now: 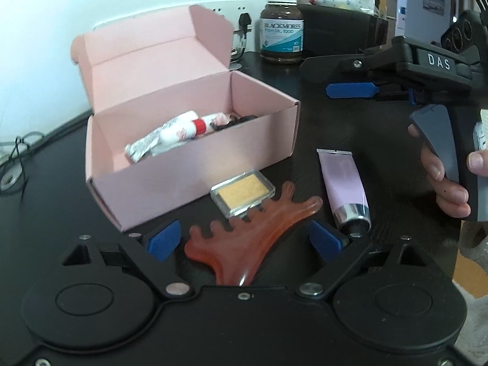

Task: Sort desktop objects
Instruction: 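Lower the open left gripper around the translucent red comb, then close the left gripper on the red comb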

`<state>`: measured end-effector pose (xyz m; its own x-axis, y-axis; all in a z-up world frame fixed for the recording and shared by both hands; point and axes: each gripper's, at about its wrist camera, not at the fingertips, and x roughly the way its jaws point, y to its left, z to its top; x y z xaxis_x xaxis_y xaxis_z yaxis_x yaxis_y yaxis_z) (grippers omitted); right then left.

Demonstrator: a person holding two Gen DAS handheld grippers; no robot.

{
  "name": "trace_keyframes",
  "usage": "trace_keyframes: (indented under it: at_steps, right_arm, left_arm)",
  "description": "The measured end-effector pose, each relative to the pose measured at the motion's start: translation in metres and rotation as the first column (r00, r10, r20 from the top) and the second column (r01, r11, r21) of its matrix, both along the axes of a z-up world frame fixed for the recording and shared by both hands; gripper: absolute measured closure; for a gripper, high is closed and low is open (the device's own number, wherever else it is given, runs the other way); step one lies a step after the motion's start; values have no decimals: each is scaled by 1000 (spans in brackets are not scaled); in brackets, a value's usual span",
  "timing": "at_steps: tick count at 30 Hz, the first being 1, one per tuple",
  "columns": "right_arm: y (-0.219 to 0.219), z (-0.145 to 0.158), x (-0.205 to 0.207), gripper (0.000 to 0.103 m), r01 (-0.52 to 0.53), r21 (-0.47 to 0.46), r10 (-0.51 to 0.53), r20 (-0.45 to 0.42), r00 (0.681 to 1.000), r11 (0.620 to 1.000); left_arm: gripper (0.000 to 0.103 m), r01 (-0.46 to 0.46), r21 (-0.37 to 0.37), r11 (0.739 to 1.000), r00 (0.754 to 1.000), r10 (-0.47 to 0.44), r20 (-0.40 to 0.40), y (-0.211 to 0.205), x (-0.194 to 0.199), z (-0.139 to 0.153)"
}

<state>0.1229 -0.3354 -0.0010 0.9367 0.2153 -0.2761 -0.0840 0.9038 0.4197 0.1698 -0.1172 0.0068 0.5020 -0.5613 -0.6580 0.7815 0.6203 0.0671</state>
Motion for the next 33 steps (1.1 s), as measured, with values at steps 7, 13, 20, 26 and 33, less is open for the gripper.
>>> trace_keyframes:
  at_steps: [7, 13, 20, 26, 33]
  right_arm:
    - [0, 0, 0, 1, -9, 1, 9, 3, 1000, 1000]
    - [-1, 0, 0, 1, -16, 5, 16, 5, 1000, 1000]
    - [-1, 0, 1, 1, -22, 1, 22, 4, 1000, 1000]
    - [0, 0, 1, 1, -20, -5, 20, 6, 1000, 1000]
    - [0, -1, 2, 1, -21, -7, 21, 1, 1000, 1000]
  left_arm:
    - [10, -10, -5, 1000, 1000, 10, -24, -6, 6, -1]
    - [12, -39, -17, 999, 998, 38, -43, 6, 2, -1]
    - [46, -62, -43, 997, 998, 60, -36, 27, -9, 1]
    - [47, -61, -57, 997, 998, 59, -35, 39, -15, 3]
    - [48, -72, -43, 996, 997, 72, -9, 45, -17, 5]
